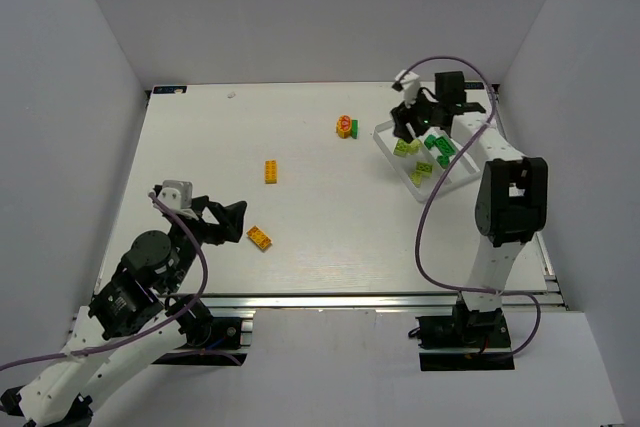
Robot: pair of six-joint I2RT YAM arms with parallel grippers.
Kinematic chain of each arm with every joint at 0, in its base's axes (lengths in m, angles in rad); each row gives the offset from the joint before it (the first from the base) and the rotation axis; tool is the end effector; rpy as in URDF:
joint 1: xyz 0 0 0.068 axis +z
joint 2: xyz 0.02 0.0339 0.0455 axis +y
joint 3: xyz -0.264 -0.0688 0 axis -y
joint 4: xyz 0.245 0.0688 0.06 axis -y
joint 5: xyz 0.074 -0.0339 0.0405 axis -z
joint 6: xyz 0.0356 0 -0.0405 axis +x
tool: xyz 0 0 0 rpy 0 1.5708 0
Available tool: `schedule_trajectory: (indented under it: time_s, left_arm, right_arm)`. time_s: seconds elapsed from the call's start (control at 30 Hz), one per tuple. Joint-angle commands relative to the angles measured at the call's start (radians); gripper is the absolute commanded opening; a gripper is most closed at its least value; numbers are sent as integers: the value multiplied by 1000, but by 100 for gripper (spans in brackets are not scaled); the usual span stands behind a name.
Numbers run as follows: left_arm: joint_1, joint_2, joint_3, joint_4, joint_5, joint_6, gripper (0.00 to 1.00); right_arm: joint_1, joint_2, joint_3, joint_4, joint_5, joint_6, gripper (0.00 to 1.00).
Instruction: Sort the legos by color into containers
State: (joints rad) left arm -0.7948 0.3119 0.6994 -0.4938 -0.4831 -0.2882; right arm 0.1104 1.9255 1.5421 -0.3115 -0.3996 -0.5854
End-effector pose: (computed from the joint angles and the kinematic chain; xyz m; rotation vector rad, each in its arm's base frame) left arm 0.0663 -0.0440 0.3314 0.0594 1.6805 -0.4141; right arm 0.4392 0.0626 0.2567 -0.9454 1.9956 0.1905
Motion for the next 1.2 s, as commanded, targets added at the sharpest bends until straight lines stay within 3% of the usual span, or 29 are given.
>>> schedule_trajectory:
  time_s: [0.0,0.07,0.17,0.4,1.17]
  left_arm:
    - [3,27,-1,-2,-3,9,98]
    - [3,33,-1,-5,-12,9,98]
    - [3,39,-1,-6,-18,9,98]
    - [3,56,-5,6,-11,18,98]
    - [3,52,-5,15,18,27,98]
  right_arm:
    - [72,61,117,-50,-156,-178,80]
    - [110,108,203,-102,-174,-276,89]
    - [144,181,256,-115,-134,-387,89]
    - [169,354,421,-130,-85,-389,89]
    - [206,573,598,-12,-70,-406,89]
